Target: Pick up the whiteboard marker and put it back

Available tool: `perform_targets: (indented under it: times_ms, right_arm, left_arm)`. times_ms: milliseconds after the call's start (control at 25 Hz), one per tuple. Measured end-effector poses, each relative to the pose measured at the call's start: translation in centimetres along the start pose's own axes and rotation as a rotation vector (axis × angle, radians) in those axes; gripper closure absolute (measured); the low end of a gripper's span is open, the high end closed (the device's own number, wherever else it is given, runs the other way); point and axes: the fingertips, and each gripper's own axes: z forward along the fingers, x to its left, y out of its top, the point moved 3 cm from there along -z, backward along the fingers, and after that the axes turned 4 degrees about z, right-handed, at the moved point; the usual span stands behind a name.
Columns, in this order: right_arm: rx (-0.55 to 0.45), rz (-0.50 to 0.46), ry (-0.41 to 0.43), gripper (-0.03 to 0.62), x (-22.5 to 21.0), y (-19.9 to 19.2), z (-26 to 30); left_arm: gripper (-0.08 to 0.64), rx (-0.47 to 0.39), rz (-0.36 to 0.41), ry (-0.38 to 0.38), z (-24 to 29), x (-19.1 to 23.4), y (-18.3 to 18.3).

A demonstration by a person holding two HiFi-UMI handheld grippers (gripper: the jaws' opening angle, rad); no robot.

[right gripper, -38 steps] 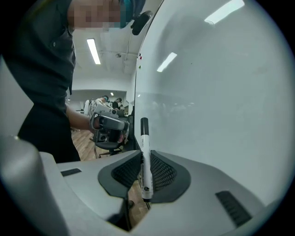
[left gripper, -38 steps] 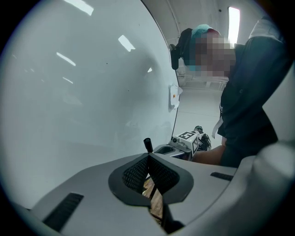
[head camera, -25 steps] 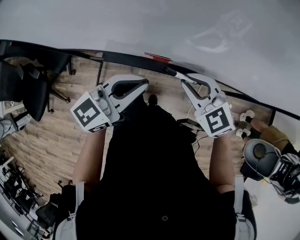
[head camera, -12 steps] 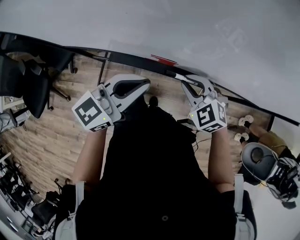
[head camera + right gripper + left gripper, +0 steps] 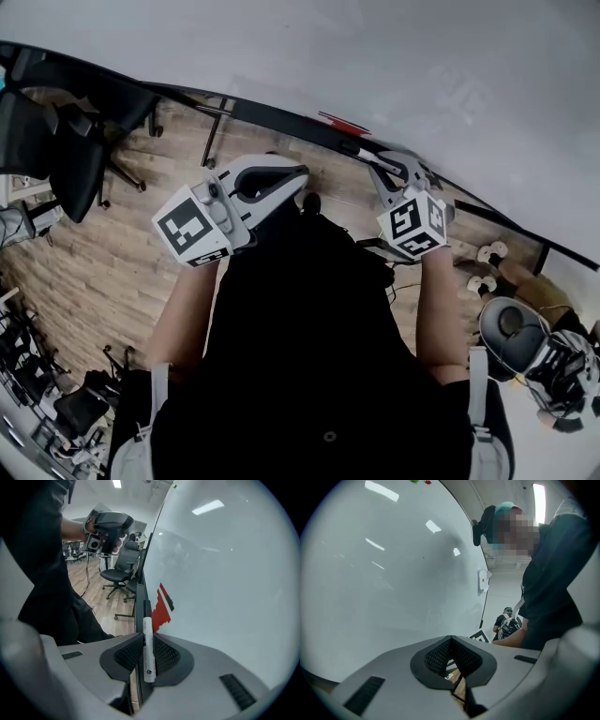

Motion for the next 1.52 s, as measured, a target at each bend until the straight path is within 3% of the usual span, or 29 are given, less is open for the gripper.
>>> perform_targets:
  times_ms: [720,1520]
  right_arm:
    - [0.109,0.044,0.025,0.522,0.8,-1.9,3.7]
    - [0.123,0.068,0.036,0.520,1.2,-2.6,4.3]
  left_arm:
    - [0.548,0.023,-0.016,-0.007,-0.3,-0.1,-0.2]
    - [0.548,0.028,-0.032,-0.016,-0.4,-0.7,-0.3]
